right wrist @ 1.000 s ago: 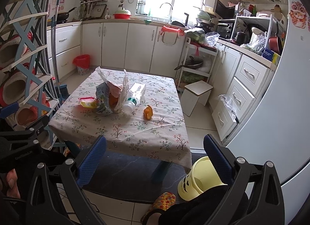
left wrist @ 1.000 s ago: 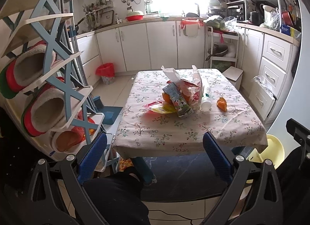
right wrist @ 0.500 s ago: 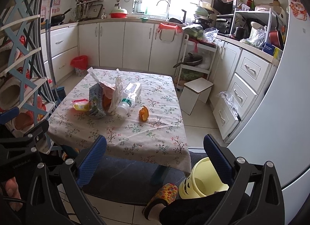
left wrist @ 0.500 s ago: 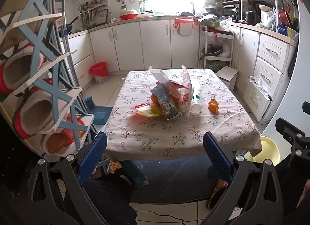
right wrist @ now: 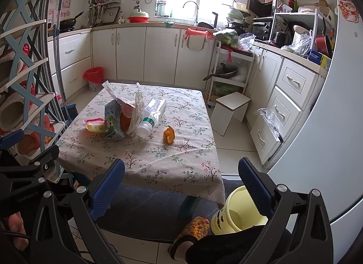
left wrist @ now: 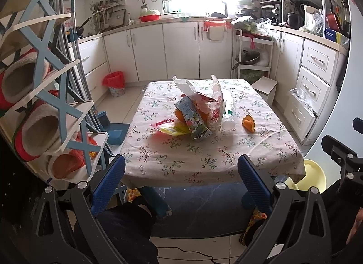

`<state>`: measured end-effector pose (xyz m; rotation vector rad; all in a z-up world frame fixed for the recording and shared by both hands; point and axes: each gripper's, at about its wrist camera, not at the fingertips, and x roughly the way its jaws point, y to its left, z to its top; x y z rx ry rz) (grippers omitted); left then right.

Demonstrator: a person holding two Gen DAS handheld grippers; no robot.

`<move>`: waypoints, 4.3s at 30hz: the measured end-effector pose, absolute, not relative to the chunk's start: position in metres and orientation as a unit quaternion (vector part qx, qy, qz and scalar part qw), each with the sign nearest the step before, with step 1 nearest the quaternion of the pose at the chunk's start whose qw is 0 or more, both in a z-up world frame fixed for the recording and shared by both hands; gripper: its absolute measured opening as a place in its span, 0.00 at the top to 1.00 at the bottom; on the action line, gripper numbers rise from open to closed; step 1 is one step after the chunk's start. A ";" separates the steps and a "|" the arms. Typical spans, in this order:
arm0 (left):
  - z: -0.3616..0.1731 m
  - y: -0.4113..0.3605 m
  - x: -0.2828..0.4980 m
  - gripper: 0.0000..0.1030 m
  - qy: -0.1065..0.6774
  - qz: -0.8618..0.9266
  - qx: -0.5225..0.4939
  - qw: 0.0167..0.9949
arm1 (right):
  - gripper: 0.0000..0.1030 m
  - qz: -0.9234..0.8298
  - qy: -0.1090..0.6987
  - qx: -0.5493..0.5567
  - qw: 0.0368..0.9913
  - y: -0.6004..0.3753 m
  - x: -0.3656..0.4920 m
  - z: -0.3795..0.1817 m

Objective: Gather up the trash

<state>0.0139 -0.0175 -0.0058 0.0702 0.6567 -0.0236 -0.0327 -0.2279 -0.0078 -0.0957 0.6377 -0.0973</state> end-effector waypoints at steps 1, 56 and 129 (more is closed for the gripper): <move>-0.006 -0.016 0.014 0.08 0.323 -0.012 0.033 0.946 | 0.07 -0.048 0.313 -0.048 0.947 -0.227 -0.033 -0.007; -0.039 -0.012 0.230 0.08 0.352 0.011 -0.031 0.935 | 0.07 0.045 0.302 -0.031 0.952 -0.221 0.096 -0.059; 0.001 0.039 0.206 0.99 0.216 -0.191 -0.175 0.942 | 0.96 0.091 0.210 0.119 0.966 -0.283 0.113 -0.014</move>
